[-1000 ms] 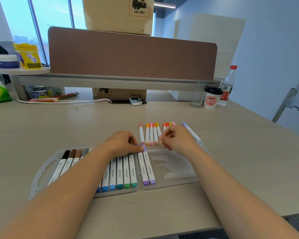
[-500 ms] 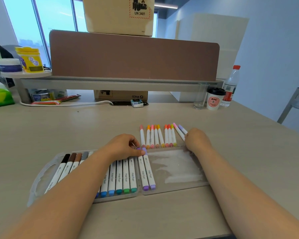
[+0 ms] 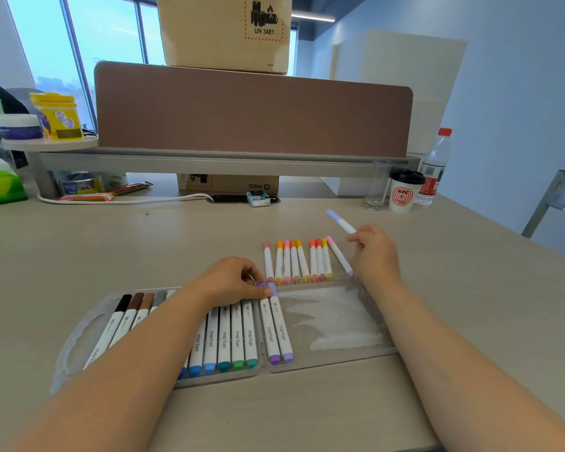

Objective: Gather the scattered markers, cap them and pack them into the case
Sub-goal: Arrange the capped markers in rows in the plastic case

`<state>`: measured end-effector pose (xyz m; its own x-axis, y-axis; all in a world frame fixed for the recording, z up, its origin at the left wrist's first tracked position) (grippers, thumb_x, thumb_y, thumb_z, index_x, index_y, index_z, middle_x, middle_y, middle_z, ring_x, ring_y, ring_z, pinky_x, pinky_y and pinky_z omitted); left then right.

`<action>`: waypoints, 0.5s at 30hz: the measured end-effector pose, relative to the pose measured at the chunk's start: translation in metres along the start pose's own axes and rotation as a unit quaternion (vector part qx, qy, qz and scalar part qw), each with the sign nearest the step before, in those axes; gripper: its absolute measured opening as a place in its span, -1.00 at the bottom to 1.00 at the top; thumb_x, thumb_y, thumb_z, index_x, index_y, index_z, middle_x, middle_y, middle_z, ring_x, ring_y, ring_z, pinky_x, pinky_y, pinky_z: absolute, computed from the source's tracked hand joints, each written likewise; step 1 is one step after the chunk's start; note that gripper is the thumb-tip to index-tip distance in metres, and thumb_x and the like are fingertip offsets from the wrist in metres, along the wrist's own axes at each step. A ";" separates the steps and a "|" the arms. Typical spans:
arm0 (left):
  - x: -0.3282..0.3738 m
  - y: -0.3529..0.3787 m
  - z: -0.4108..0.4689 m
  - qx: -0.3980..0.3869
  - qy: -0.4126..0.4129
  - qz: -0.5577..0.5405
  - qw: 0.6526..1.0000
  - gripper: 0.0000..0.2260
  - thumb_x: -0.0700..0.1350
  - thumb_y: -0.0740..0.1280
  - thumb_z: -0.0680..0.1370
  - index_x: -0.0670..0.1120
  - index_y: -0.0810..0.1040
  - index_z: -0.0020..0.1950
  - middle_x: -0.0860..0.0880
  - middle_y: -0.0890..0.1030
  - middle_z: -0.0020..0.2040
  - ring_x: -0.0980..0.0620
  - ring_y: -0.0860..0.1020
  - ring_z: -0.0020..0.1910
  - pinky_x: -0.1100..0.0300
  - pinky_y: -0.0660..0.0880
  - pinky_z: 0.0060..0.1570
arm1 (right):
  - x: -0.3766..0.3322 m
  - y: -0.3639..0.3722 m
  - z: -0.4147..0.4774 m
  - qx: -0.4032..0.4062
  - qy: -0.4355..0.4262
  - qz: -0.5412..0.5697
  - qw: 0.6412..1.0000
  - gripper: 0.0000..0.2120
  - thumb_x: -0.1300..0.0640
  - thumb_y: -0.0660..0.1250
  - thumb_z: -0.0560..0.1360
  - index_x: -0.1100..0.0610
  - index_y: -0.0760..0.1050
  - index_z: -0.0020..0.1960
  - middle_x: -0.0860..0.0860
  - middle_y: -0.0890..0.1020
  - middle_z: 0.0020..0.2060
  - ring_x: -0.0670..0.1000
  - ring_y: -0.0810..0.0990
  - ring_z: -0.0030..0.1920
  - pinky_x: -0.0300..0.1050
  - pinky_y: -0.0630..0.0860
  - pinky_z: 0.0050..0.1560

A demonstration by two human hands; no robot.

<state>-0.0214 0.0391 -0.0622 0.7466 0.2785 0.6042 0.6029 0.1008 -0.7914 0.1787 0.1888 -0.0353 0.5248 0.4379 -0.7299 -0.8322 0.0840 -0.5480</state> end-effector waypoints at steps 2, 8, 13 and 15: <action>0.000 0.000 0.000 -0.002 -0.001 -0.003 1.000 -0.78 0.10 0.40 0.43 0.04 0.50 -0.02 0.07 0.56 -0.14 0.16 0.52 -0.18 0.33 0.44 -0.23 | -0.015 0.001 -0.009 -0.023 -0.034 0.036 0.998 -0.85 0.33 0.24 0.51 0.16 0.54 -0.15 -0.03 0.50 -0.17 0.01 0.45 -0.17 -0.19 0.44 -0.20; 0.000 -0.001 -0.002 -0.004 0.004 -0.012 1.000 -0.80 0.09 0.40 0.44 0.05 0.49 -0.03 0.06 0.57 -0.14 0.15 0.54 -0.18 0.32 0.47 -0.21 | -0.051 0.007 -0.040 -0.217 0.043 0.163 0.962 -0.80 0.23 0.12 0.60 0.12 0.30 0.22 0.01 0.55 -0.26 -0.08 0.48 -0.30 -0.27 0.41 -0.24; 0.000 -0.001 -0.003 -0.011 0.002 -0.031 0.999 -0.79 0.07 0.41 0.44 0.02 0.51 0.00 0.05 0.59 -0.14 0.14 0.56 -0.19 0.32 0.47 -0.22 | -0.058 0.013 -0.068 -0.338 0.066 0.120 0.931 -0.75 0.20 0.05 0.64 0.14 0.49 0.14 -0.06 0.58 -0.22 -0.14 0.41 -0.19 -0.27 0.30 -0.24; 0.000 -0.002 -0.003 -0.011 0.000 -0.033 0.999 -0.79 0.06 0.41 0.45 0.02 0.52 0.00 0.05 0.59 -0.15 0.15 0.56 -0.20 0.33 0.47 -0.23 | -0.053 0.017 -0.072 -0.350 0.096 0.155 0.919 -0.75 0.22 0.08 0.63 0.22 0.47 0.19 -0.03 0.60 -0.23 -0.13 0.43 -0.22 -0.29 0.33 -0.25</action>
<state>-0.0215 0.0359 -0.0605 0.7057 0.2715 0.6544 0.6563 0.0977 -0.7482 0.1495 0.1028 -0.0352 0.3594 0.1714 -0.9173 -0.6631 -0.6447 -0.3803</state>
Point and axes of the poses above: each hand's wrist, its own z-axis towards the middle knuckle, its own y-axis out of the palm, x = y × z, the point moved 6 cm from there along z, towards the middle knuckle
